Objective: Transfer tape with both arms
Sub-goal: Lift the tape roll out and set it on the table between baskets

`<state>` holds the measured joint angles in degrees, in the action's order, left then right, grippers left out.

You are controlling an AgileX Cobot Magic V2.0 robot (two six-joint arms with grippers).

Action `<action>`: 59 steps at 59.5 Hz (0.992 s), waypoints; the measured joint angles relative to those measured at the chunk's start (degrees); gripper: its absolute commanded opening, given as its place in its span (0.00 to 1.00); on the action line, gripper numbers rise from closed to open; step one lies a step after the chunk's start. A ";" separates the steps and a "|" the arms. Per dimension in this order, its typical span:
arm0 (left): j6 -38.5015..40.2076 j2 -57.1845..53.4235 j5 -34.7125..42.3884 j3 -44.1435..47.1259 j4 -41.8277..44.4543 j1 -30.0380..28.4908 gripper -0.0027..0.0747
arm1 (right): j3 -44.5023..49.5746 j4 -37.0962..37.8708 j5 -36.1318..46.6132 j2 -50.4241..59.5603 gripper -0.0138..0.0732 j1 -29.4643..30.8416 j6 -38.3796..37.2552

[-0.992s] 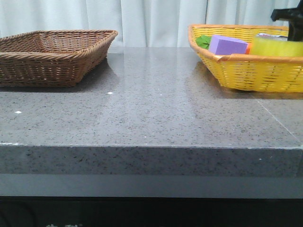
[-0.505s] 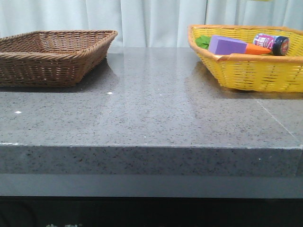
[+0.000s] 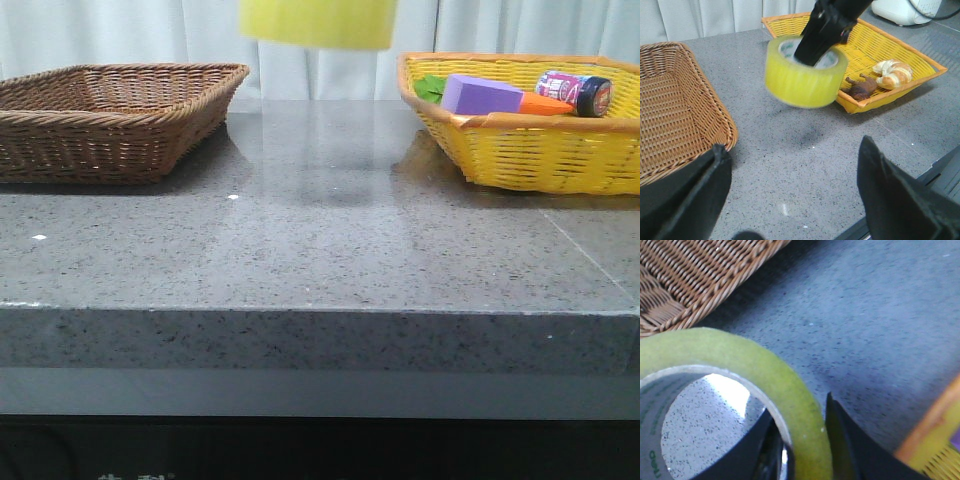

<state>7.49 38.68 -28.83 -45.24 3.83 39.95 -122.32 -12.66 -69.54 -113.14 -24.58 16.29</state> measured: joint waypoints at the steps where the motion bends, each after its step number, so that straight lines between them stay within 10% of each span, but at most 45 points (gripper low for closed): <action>1: 0.00 0.00 0.00 0.00 0.00 0.00 0.70 | 0.04 0.00 0.28 -0.40 0.26 -0.34 0.00; 27: 0.00 0.00 0.00 0.00 0.00 0.00 0.70 | 0.13 7.20 2.04 -8.89 0.27 -3.15 0.12; 42: 0.00 0.00 0.00 0.00 0.00 0.00 0.70 | 0.13 8.02 2.30 -10.87 0.63 -3.15 -0.90; 59: 0.00 0.00 0.00 0.00 0.00 0.00 0.70 | 0.03 5.46 2.91 -6.01 0.62 -2.88 -3.77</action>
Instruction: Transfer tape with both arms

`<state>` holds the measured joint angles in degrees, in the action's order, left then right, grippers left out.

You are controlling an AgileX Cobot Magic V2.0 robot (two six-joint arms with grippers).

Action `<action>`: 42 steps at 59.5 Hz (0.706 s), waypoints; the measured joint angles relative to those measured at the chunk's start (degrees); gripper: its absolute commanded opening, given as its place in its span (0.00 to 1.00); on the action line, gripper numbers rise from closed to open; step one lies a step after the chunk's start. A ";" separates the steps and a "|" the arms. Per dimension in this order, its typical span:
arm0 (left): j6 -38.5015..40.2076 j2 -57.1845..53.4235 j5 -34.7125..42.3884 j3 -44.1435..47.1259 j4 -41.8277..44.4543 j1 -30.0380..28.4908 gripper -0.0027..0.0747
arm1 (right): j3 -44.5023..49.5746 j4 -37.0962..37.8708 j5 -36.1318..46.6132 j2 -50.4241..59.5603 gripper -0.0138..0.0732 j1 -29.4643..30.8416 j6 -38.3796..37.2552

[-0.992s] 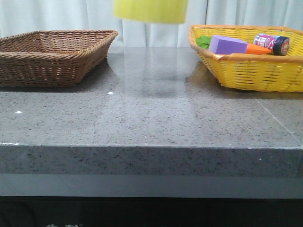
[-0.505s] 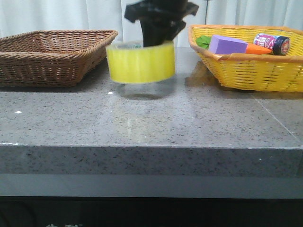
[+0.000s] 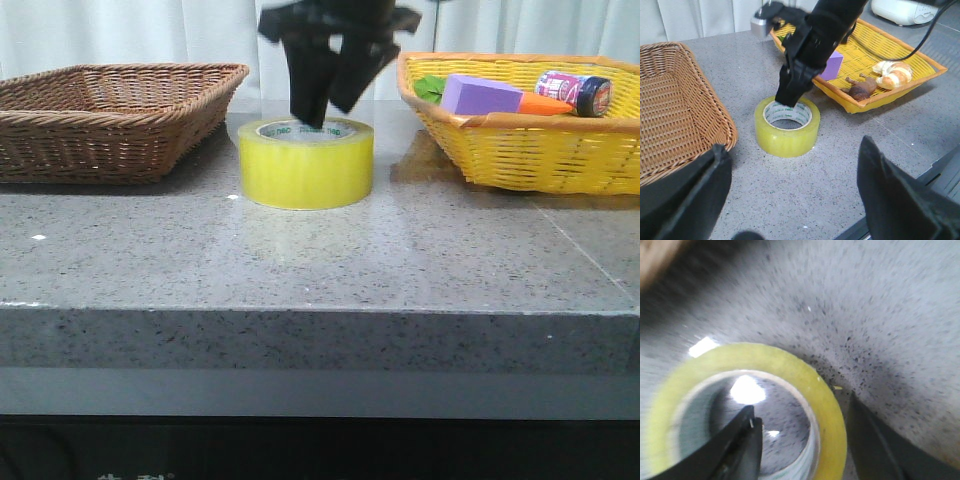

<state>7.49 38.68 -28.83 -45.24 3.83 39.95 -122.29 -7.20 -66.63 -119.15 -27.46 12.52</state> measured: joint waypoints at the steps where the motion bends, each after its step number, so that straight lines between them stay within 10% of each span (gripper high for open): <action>1: 0.00 0.00 0.00 0.00 0.00 0.00 0.70 | 0.00 -0.28 0.00 0.57 0.61 0.01 -0.28; 17: 0.00 0.00 0.00 0.00 0.00 0.00 0.70 | 4.42 -4.44 0.18 13.76 0.57 1.89 -4.41; 42: 0.00 0.00 0.00 0.00 0.00 0.00 0.70 | 37.43 -5.95 18.79 40.32 0.57 2.01 -5.05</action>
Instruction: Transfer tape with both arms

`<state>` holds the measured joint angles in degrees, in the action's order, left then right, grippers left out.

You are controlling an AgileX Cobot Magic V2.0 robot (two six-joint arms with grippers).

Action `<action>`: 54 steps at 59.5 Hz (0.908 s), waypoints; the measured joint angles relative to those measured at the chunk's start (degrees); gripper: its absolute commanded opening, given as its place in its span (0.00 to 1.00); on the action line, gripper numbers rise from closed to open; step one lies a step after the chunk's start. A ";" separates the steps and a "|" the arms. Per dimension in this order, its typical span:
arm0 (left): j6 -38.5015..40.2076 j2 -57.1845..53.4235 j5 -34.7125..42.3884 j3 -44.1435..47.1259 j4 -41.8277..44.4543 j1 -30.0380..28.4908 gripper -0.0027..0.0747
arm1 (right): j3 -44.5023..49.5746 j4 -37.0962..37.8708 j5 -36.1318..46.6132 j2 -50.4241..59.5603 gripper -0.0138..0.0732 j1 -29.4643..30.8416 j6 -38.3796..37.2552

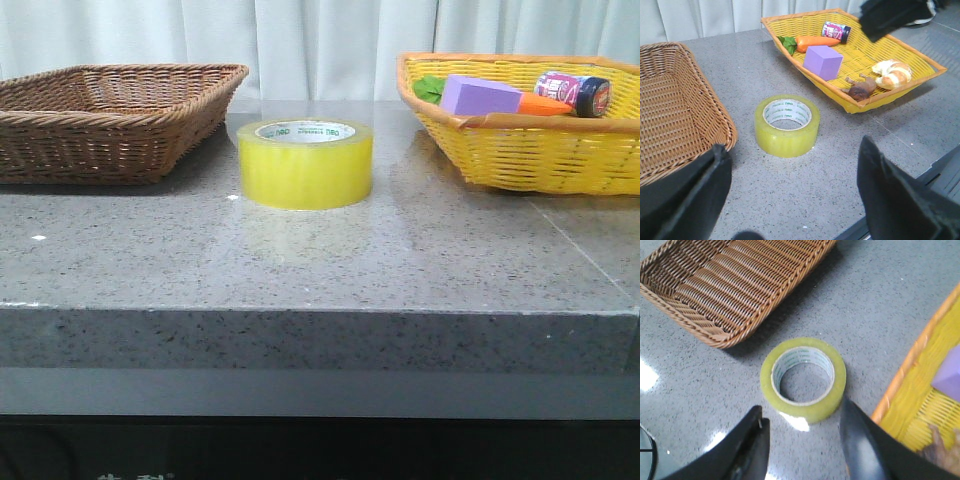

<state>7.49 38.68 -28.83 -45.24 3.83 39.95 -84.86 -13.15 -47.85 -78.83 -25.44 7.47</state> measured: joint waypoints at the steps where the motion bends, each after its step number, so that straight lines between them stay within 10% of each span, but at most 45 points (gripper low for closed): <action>1: 0.00 0.00 0.00 0.00 0.00 0.00 0.70 | 1.11 0.00 0.81 1.34 0.57 0.00 0.00; 26: 0.00 0.13 0.00 0.00 0.00 0.00 0.70 | 28.25 -0.04 10.60 24.38 0.57 0.00 0.00; 54: -14.86 20.64 -10.22 -17.58 0.00 0.00 0.74 | 31.96 -0.13 10.85 31.17 0.57 0.00 0.00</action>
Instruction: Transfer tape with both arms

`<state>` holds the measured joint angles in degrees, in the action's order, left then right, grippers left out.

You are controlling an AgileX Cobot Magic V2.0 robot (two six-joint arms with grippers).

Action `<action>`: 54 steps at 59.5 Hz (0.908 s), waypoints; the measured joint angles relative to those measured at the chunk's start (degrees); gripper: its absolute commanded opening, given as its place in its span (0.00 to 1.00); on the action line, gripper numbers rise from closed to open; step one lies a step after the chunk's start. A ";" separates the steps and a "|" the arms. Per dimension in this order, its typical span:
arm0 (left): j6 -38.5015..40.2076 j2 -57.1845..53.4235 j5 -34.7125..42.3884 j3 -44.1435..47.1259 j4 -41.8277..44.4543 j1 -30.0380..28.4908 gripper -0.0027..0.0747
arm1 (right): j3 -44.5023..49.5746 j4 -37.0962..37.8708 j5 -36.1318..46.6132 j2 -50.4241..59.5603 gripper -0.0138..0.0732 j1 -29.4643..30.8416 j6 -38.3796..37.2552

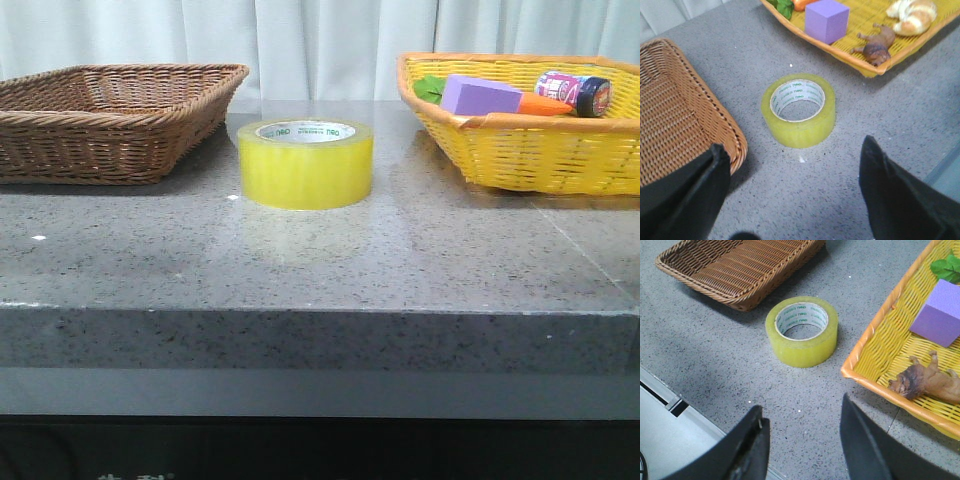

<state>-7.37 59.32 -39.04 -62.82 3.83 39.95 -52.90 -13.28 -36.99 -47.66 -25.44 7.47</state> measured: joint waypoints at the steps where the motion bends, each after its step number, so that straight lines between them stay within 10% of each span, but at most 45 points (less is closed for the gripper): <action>1: -0.40 0.91 -0.33 -0.78 0.00 0.00 0.74 | 0.00 0.00 0.00 -0.19 0.57 0.00 0.00; 54: -23.41 54.91 -30.62 -49.86 -9.76 0.00 0.74 | 0.02 0.00 0.25 -2.27 0.57 0.00 0.00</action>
<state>-30.78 114.23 -69.66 -112.68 -5.93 39.95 -52.88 -13.28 -36.74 -49.93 -25.44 7.47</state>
